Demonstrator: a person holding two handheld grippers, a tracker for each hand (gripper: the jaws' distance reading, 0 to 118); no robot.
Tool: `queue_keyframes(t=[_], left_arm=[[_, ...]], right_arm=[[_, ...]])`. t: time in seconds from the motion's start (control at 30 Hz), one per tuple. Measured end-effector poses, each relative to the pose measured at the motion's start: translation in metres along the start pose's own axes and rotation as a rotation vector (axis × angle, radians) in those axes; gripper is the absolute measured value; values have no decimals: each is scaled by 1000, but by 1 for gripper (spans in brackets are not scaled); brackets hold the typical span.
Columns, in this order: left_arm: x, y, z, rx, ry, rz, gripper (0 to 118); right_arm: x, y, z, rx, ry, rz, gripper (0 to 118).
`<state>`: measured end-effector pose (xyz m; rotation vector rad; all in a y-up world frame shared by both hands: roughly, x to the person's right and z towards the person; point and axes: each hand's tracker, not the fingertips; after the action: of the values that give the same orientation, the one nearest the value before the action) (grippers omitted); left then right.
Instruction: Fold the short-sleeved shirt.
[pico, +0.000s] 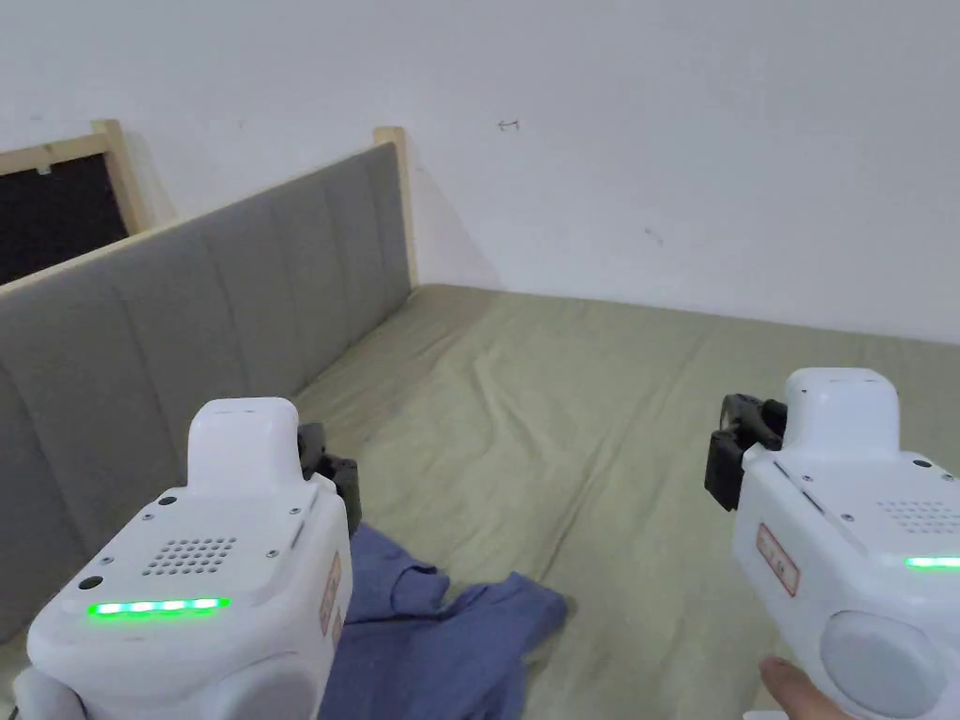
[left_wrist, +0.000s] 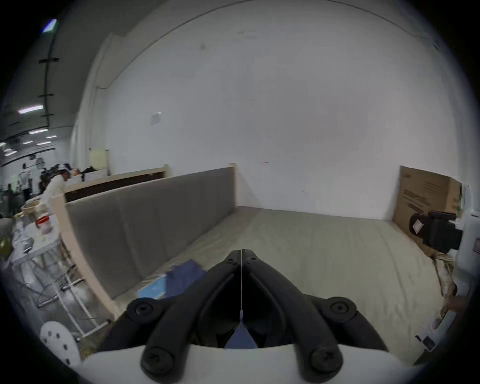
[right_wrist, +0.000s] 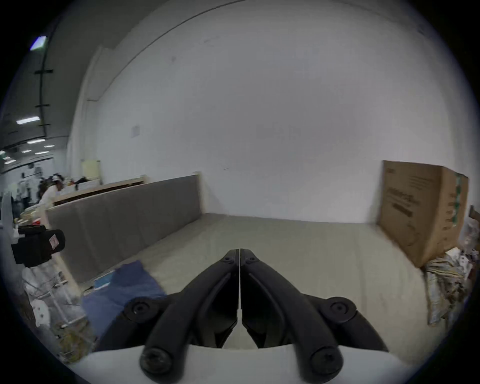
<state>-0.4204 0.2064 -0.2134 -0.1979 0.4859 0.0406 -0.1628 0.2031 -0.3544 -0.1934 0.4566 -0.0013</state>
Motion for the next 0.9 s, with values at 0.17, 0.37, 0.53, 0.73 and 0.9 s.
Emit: queue_keyframes(t=[0.17,0.37,0.53,0.73,0.9], left_arm=[[-28,-13,-4,-43,50,6,0],[-47,-41,-89,-571,-167,57,0],[-55,-97,-167,-853,-138,55,0],[-57,-156,-221,-1009,-107,107,107],[-54,-197,-236,-1075,-112,149,117]], right_arm=[[-41,-3,-18,-57,96,4,2],[-47,-19,-33,-175,148,57,2],[-41,-42,-47,-266,157,93,2],[-31,-65,-62,-358,161,101,2],[-23,-75,-70,-387,161,86,2]])
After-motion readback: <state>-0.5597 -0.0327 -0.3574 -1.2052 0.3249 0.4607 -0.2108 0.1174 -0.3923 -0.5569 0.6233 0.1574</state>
